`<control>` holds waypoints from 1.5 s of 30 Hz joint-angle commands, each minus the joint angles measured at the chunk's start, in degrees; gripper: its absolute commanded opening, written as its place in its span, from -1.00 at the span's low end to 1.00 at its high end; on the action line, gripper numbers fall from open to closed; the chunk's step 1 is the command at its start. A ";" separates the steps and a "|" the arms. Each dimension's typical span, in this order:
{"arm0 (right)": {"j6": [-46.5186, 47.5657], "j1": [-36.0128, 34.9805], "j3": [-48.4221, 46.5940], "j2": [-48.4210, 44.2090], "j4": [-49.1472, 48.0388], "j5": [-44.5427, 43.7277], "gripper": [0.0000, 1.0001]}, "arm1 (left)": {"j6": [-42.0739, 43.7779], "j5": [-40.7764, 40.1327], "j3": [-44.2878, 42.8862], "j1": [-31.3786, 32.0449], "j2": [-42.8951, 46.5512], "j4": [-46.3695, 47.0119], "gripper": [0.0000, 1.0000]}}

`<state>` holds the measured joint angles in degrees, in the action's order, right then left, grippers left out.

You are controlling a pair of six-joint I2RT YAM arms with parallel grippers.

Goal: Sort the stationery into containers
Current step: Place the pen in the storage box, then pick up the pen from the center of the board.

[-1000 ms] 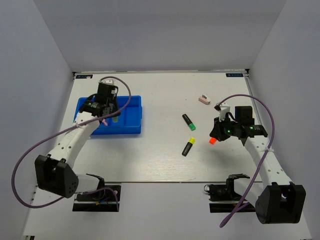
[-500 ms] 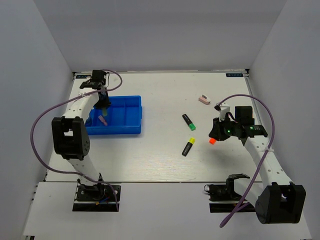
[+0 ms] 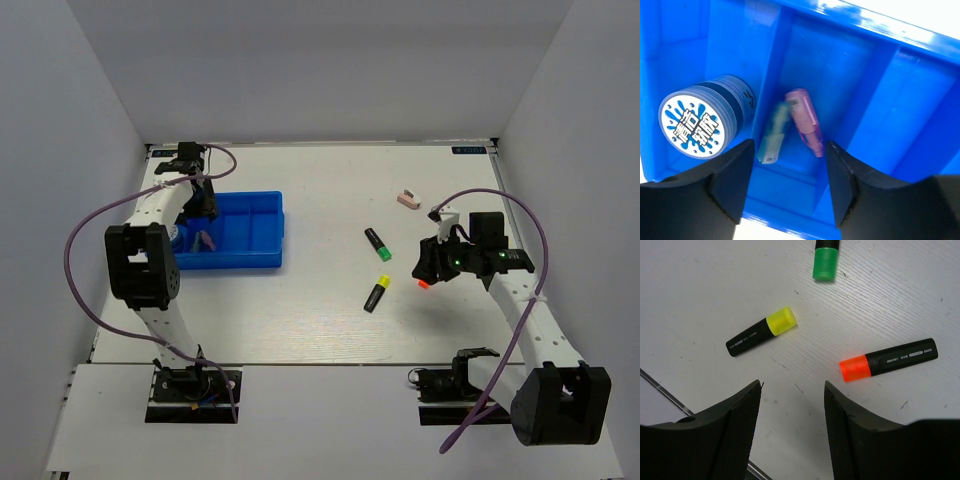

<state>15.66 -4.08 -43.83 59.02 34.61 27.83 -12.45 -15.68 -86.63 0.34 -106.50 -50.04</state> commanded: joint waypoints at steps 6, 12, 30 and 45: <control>2.00 -0.76 -1.69 2.40 -0.51 4.94 -0.13 | -2.22 9.59 5.58 3.86 14.27 1.61 -0.99; 3.24 -6.72 -10.11 11.26 -0.86 2.58 -0.09 | -3.99 19.54 26.21 19.66 36.59 7.24 0.36; -3.88 -19.92 -45.37 54.97 7.14 -22.56 0.25 | -0.47 10.67 47.08 44.31 63.35 5.13 1.00; -3.09 -21.67 -38.17 58.92 3.62 -26.25 0.23 | -0.74 10.32 46.82 44.13 62.64 4.60 1.00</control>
<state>12.60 -24.60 -83.66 116.29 39.48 2.68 -13.52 -4.16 -39.81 44.38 -44.77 -45.23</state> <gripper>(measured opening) 0.613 0.994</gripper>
